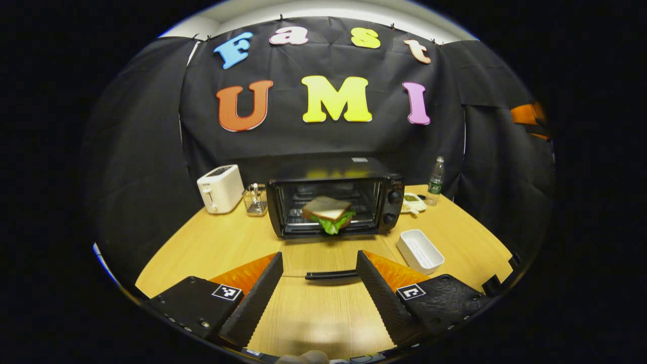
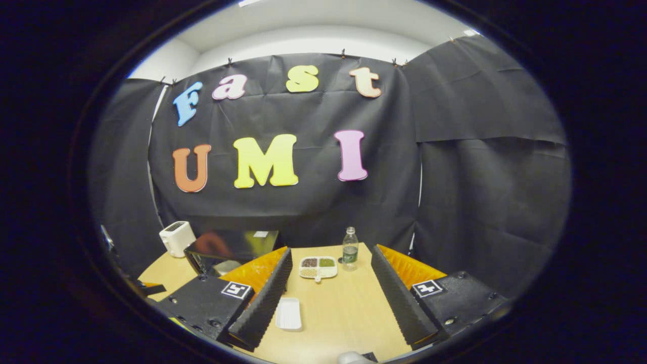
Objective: Open the electric oven with the left hand, put the food in, and close the electric oven.
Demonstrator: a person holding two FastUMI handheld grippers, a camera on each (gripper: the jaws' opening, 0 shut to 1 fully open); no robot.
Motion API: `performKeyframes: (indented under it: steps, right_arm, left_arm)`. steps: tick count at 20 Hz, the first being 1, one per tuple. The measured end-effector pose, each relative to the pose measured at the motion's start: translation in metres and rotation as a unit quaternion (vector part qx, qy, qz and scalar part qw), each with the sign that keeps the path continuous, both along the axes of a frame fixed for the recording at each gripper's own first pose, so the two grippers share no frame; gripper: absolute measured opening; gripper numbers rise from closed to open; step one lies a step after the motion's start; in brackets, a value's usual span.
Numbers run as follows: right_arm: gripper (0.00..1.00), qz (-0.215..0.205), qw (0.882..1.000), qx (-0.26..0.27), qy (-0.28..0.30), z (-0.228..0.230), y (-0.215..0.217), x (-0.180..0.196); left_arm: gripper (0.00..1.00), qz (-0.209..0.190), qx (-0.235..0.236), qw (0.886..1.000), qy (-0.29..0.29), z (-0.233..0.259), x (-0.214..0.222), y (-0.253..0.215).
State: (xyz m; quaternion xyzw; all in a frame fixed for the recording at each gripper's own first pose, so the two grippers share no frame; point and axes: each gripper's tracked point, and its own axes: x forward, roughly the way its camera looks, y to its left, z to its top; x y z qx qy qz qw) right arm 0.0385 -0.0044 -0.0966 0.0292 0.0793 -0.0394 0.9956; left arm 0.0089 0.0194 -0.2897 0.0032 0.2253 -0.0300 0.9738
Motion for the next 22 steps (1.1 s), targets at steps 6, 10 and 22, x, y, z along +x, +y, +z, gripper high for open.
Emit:
performKeyframes:
  steps: [6,10,22]
  right_arm:
    - [0.9,0.008,1.0,-0.026,0.009,0.008,-0.008,-0.003]
    - [0.9,0.019,0.999,-0.033,0.019,0.005,-0.005,0.001]
    - [0.91,0.024,0.998,-0.036,0.051,-0.015,-0.016,0.026]
  left_arm:
    - [0.96,0.0,0.002,0.998,0.063,-0.073,0.0,-0.018]
    - [0.95,-0.008,0.004,0.996,0.086,-0.105,0.007,-0.027]
    - [0.96,0.006,0.006,0.995,0.102,-0.143,0.046,-0.035]
